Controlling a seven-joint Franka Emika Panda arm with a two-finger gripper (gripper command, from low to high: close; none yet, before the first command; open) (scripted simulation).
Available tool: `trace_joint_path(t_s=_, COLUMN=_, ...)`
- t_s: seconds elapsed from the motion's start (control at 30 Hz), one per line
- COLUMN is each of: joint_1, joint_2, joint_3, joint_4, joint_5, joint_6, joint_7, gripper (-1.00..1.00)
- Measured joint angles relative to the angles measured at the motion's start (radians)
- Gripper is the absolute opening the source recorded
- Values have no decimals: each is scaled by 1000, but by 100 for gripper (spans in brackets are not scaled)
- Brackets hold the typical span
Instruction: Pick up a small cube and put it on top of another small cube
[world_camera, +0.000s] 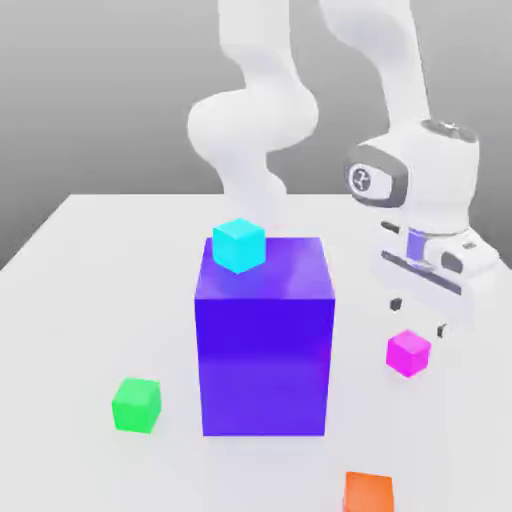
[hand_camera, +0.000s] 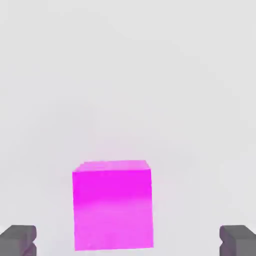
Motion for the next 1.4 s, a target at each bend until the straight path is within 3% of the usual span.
trace_joint_path(t_s=0.13, joint_1=28, joint_2=144, joint_3=-39, joint_4=25, joint_5=-24, joint_6=117, joint_7=15, gripper=0)
trace_joint_path(t_s=0.17, joint_1=33, joint_2=177, joint_3=-45, joint_4=30, joint_5=-25, joint_6=144, joint_7=15, gripper=-100)
trace_joint_path(t_s=0.4, joint_1=36, joint_2=184, joint_3=-48, joint_4=32, joint_5=-26, joint_6=148, joint_7=16, gripper=-100)
trace_joint_path(t_s=0.7, joint_1=33, joint_2=-75, joint_3=-30, joint_4=7, joint_5=15, joint_6=-77, joint_7=-18, gripper=-100)
trace_joint_path(t_s=0.87, joint_1=98, joint_2=-54, joint_3=-178, joint_4=147, joint_5=-127, joint_6=-136, joint_7=-30, gripper=-100)
trace_joint_path(t_s=1.0, joint_1=-88, joint_2=-20, joint_3=-305, joint_4=296, joint_5=-283, joint_6=-186, joint_7=-41, gripper=-100)
trace_joint_path(t_s=1.13, joint_1=-178, joint_2=-4, joint_3=-378, joint_4=414, joint_5=-433, joint_6=-234, joint_7=-52, gripper=-100)
trace_joint_path(t_s=1.4, joint_1=-342, joint_2=-100, joint_3=-457, joint_4=391, joint_5=-523, joint_6=-293, joint_7=-181, gripper=-100)
